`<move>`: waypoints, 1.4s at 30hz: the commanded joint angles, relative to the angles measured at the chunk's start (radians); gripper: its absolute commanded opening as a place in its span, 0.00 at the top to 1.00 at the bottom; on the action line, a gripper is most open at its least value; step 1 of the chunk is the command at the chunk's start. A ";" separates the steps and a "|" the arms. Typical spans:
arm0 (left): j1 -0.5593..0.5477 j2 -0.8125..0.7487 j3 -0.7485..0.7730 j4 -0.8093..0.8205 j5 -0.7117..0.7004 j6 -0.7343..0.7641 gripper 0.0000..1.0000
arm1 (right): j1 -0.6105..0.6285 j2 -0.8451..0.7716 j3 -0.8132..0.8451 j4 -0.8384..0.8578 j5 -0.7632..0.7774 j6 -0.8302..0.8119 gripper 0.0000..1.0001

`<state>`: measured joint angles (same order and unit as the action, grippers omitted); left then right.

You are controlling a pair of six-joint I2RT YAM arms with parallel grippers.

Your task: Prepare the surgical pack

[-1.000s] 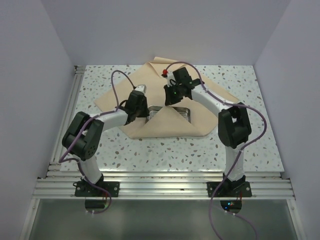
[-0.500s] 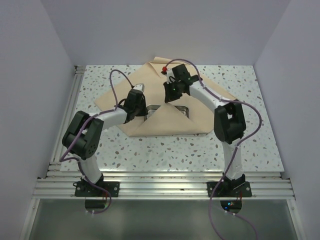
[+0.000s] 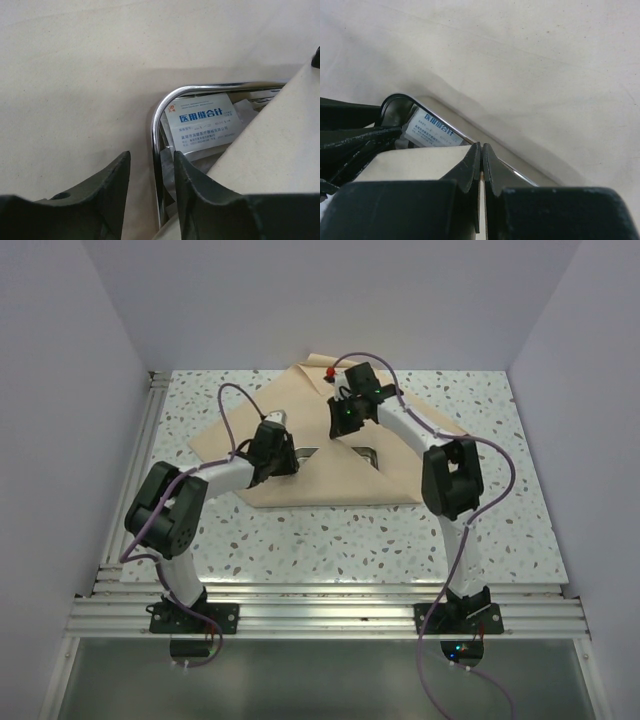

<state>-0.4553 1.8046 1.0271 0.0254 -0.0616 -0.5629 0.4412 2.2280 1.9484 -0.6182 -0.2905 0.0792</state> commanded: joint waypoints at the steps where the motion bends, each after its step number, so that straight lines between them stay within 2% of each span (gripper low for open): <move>1: 0.003 -0.045 0.007 -0.024 -0.030 -0.006 0.55 | -0.009 0.012 0.064 0.028 -0.029 -0.002 1.00; 3: 0.006 -0.053 0.016 -0.079 -0.056 -0.003 0.47 | -0.010 0.027 0.076 0.025 -0.032 0.001 1.00; 7: 0.056 -0.109 0.005 -0.087 -0.047 -0.002 0.43 | -0.010 0.053 0.115 0.017 -0.032 -0.002 1.00; 13: 0.144 -0.180 -0.009 -0.105 -0.001 0.009 0.42 | -0.018 0.096 0.144 0.018 -0.045 -0.002 1.00; 19: 0.210 -0.220 -0.033 -0.110 -0.020 0.024 0.42 | -0.029 0.136 0.164 0.031 -0.053 0.010 1.00; 26: 0.360 -0.283 -0.120 -0.041 0.019 0.001 0.43 | -0.050 0.206 0.208 0.020 -0.082 0.011 1.00; 29: 0.389 -0.306 -0.140 -0.006 0.014 -0.005 0.43 | -0.061 0.235 0.216 0.025 -0.111 0.019 1.00; 42: 0.521 -0.286 -0.145 0.022 0.013 -0.026 0.41 | -0.085 0.315 0.248 0.049 -0.202 0.021 1.00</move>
<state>0.0338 1.5311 0.8837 -0.0109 -0.0536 -0.5667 0.3626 2.5027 2.1548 -0.5900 -0.4862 0.0982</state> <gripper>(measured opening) 0.585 0.014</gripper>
